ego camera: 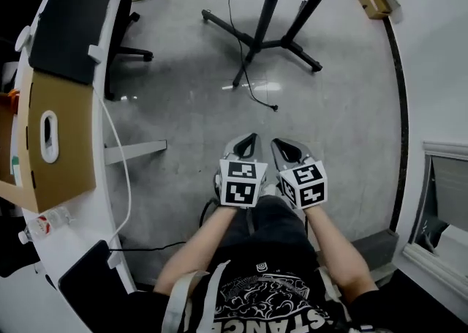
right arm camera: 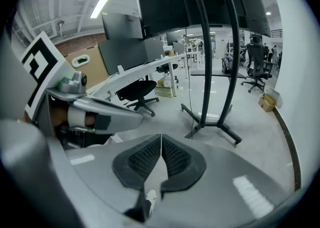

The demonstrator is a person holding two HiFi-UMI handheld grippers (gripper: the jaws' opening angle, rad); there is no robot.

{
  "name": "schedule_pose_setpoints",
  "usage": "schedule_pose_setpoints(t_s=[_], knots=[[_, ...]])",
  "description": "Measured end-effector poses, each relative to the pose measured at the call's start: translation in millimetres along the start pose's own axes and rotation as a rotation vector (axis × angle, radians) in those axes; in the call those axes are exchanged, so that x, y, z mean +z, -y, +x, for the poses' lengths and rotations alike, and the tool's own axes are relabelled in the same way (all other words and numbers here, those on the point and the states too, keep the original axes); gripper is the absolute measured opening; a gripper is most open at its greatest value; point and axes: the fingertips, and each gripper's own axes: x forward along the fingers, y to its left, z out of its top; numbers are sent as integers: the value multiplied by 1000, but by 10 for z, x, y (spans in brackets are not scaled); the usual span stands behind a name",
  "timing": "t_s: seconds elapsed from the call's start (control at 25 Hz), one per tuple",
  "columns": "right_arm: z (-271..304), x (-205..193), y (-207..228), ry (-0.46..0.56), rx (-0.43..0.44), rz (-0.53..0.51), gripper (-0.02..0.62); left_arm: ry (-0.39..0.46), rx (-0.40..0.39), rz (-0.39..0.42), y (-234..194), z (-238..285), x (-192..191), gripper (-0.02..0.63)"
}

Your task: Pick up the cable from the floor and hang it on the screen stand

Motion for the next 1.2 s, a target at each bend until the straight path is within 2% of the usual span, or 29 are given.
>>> schedule_pose_setpoints(t_s=[0.24, 0.56, 0.96, 1.2], knots=[[769, -206, 270, -67, 34, -72, 9, -19, 6, -54, -385, 611, -204, -8], [1926, -697, 850, -168, 78, -157, 18, -39, 22, -62, -955, 1565, -467, -6], [3468, -1496, 1599, -257, 151, -205, 32, -72, 48, -79, -1525, 3006, -936, -6], [4296, -2059, 1901, -306, 167, -223, 49, -62, 48, -44, -1822, 3632, -1121, -6]])
